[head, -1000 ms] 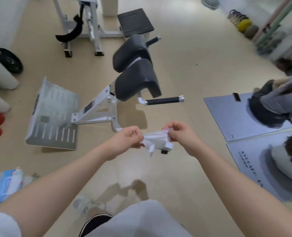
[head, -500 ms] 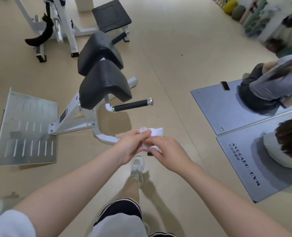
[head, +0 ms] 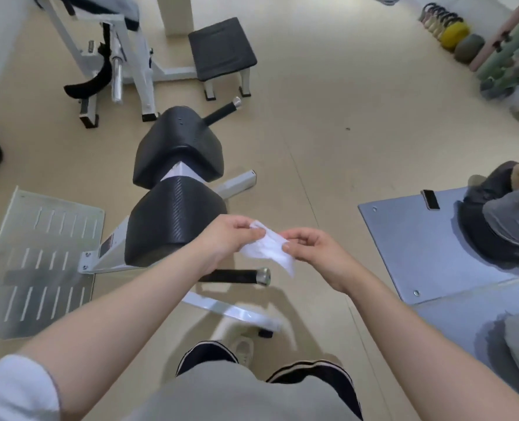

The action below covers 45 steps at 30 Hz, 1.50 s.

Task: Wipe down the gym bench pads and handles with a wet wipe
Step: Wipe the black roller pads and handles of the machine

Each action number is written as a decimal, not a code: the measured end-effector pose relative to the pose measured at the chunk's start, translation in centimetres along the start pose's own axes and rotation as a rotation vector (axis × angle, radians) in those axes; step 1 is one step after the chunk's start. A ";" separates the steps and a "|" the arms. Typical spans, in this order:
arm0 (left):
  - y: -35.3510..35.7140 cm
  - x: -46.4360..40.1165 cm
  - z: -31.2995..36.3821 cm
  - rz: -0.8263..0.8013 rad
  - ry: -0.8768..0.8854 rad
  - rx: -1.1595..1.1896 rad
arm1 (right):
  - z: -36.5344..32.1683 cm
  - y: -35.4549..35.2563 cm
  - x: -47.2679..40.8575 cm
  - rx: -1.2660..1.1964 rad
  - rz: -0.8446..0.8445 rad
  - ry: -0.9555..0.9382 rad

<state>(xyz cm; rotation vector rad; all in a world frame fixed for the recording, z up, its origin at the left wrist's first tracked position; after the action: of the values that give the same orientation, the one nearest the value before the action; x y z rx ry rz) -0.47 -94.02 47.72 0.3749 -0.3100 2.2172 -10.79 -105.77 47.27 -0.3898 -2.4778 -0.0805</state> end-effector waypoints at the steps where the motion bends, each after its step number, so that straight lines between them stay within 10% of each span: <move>1: -0.5 -0.9 0.1 0.045 -0.010 -0.004 | -0.5 -0.5 -1.3 0.025 -0.002 0.013; 13: -1.2 -11.1 2.4 0.779 0.040 -0.032 | -6.3 -7.4 -17.1 0.072 0.101 0.200; 29: 2.1 -10.1 3.4 1.205 0.052 -0.600 | -10.5 1.1 -18.6 0.000 -0.876 0.279; 38: -8.9 -2.2 -1.2 1.453 -0.001 -0.171 | -10.4 13.4 -22.0 0.406 -0.857 0.371; 45: -15.0 2.1 -12.9 1.652 -0.474 0.382 | -12.8 23.7 -25.7 0.863 -0.738 0.027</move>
<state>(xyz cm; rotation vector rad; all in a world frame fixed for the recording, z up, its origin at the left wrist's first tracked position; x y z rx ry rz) 7.95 -78.92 37.93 1.1516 -0.5601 3.8040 23.18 -91.68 41.51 0.8686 -2.2334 0.6485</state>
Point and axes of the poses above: each hand's wrist, its own x-axis away from the middle knuckle, its own y-axis out of the palm, z = x × y, the point moved 7 cm from there along -x, towards the middle knuckle, and after that the axes turned 9 degrees about y, right-handed, at the moved point
